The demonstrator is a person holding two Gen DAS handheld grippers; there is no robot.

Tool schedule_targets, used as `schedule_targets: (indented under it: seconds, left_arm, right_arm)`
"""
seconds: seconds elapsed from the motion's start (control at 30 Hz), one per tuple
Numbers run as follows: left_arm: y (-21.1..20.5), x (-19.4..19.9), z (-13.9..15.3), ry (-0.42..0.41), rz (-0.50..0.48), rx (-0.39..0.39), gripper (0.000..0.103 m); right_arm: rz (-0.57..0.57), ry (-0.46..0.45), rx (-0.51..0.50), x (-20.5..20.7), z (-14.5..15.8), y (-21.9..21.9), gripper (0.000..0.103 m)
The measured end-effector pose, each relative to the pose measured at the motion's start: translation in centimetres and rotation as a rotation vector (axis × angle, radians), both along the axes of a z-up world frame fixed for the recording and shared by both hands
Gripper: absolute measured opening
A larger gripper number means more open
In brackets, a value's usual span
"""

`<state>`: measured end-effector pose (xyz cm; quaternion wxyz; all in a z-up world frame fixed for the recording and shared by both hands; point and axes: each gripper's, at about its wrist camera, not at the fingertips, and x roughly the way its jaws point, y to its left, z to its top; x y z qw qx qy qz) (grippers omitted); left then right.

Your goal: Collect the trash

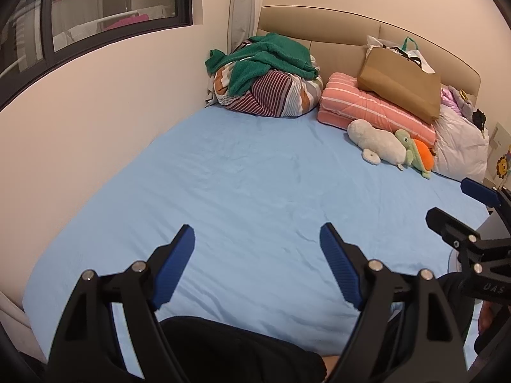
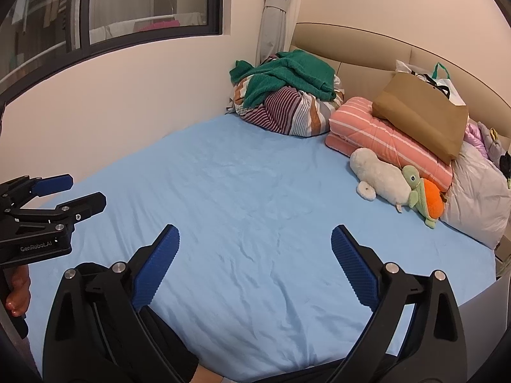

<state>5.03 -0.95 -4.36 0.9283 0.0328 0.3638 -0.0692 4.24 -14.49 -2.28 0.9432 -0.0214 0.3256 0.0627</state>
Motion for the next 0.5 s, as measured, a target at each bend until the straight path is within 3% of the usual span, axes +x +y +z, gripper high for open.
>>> schedule_targets:
  seconds: [0.5]
  left_arm:
    - [-0.34,-0.13,0.18,0.013,-0.003,0.012,0.081]
  right_arm:
    - [0.033,0.007,0.001,-0.26,-0.13,0.83,0.093]
